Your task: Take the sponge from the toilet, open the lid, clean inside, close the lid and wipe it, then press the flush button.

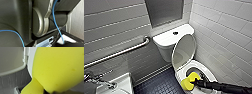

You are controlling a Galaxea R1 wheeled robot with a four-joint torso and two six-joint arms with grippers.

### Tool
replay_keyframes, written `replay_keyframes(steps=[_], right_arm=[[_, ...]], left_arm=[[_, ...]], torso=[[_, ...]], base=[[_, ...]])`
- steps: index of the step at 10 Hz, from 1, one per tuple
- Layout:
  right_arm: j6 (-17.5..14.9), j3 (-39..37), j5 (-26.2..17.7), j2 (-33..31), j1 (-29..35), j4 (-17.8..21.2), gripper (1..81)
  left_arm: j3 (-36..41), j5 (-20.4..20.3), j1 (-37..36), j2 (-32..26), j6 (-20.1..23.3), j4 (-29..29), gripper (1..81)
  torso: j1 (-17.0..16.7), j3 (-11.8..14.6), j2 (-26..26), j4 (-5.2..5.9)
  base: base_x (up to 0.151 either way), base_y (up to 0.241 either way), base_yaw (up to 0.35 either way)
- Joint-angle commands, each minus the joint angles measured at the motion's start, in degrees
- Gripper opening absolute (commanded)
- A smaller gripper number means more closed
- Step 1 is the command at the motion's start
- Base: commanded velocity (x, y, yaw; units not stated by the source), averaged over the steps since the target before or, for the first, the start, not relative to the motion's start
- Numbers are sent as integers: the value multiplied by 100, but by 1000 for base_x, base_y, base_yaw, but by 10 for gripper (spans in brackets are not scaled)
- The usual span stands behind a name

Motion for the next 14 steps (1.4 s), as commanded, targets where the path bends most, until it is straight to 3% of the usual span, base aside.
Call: replay_keyframes(steps=[1, 11, 14], right_arm=[[-4, 630, -317, -584, 197, -9, 10], [-56, 2256, -27, -2974, -1024, -35, 10], [-48, 2827, 105, -3292, -1060, -194, 10]], left_arm=[[168, 521, 194, -43, 10, -46, 811], [379, 513, 159, -139, 45, 24, 811], [379, 504, 159, -131, 89, 33, 811]], torso=[[0, 0, 0, 0], [0, 0, 0, 2], [0, 0, -2, 2]], base=[[0, 0, 0], [0, 0, 0], [0, 0, 0]])
